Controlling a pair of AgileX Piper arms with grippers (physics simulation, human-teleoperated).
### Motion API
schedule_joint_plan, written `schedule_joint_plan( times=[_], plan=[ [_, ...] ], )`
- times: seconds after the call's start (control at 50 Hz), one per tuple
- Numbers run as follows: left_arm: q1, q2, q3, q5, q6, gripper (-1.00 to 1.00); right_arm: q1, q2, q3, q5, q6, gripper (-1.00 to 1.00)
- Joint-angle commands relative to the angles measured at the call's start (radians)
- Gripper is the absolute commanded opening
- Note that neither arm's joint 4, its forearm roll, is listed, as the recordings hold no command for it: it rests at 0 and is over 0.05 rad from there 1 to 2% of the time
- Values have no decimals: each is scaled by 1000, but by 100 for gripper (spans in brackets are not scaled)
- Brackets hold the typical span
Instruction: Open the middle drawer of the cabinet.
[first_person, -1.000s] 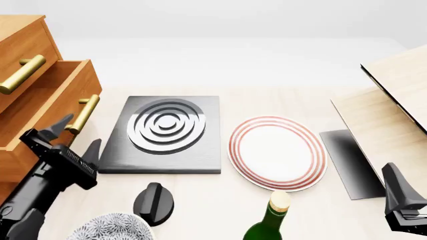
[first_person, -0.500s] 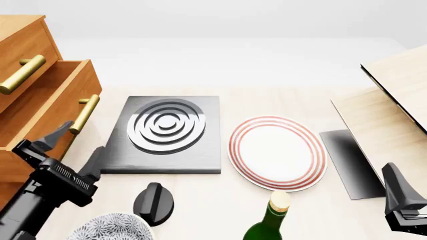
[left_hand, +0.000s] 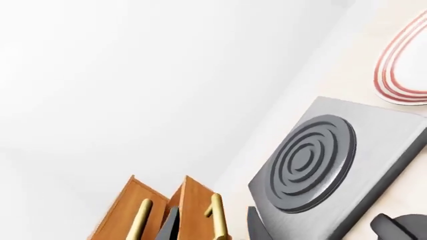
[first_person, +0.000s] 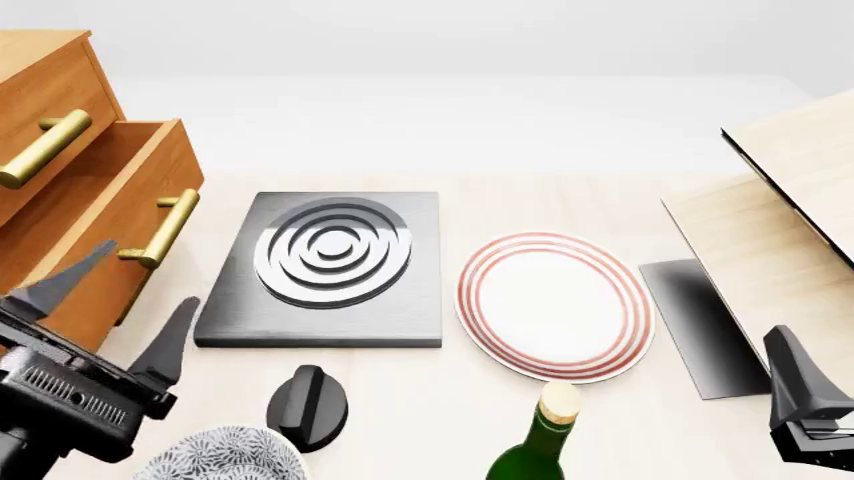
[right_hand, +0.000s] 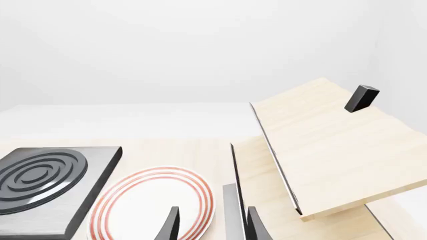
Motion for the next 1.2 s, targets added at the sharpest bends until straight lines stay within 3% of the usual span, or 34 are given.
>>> schedule_joint_plan(
  times=[0.02, 0.04, 0.26, 0.4, 0.72, 1.2],
  plan=[
    [-25, -667, 2, 603, -70, 100, 6, -3, 0, 0, -3, 100],
    [-30, -712, 2, 643, -82, 100, 5, -3, 0, 0, -3, 100],
    [-44, -730, 1, 595, -119, 100, 6, -3, 0, 0, -3, 100],
    [-41, -730, -60, 637, -164, 100, 5, -3, 0, 0, -3, 100],
    [-26, -730, -301, 875, -313, 100, 6, -3, 0, 0, -3, 100],
    [-17, -730, -526, 1148, -407, 100, 6, -3, 0, 0, -3, 100]
  ],
)
